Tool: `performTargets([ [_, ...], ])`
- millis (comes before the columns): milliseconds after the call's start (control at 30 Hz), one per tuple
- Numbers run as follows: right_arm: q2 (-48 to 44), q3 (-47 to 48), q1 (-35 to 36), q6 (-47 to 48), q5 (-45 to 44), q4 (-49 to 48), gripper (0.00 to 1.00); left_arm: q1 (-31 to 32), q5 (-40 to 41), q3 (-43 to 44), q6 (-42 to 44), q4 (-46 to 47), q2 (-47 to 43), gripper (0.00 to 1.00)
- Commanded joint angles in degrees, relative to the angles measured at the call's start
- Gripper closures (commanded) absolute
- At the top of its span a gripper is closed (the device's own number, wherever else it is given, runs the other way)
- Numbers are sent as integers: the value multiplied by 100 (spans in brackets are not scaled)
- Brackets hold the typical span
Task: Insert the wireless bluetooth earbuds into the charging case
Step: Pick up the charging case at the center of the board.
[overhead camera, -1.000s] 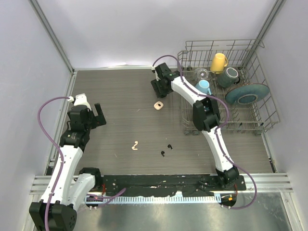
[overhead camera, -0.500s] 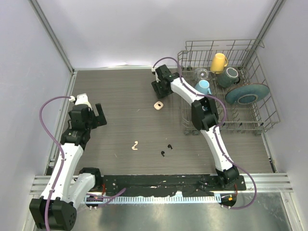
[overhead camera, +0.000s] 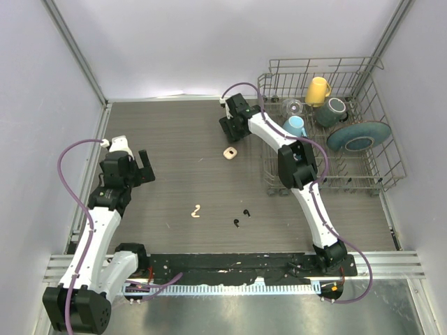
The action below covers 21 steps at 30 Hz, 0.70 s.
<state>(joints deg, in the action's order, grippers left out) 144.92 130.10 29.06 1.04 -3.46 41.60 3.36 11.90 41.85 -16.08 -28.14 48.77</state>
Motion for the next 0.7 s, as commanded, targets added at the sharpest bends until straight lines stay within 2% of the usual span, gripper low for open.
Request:
performTargets([
  [0,36,85,-23,212,100,-188,34,16,-83,201,34,72,27,0],
  [200,89,68,-23,257,267,-197,37,7,-109,210,17,72,62,0],
  [333,115,59,-23,265,267,-197,47,16,-109,210,17,63,53,0],
  [467,63,50,-23,248,267,-197,61,16,-135,219,-1,54,62,0],
  [500,28,59,-23,248,276,-179,74,16,-144,219,-1,63,53,0],
  [533,1,59,-23,230,267,-170,78,16,-118,228,-44,54,71,0],
  [667,-288,33,29,230,276,-188,85,25,-39,236,-150,63,115,0],
])
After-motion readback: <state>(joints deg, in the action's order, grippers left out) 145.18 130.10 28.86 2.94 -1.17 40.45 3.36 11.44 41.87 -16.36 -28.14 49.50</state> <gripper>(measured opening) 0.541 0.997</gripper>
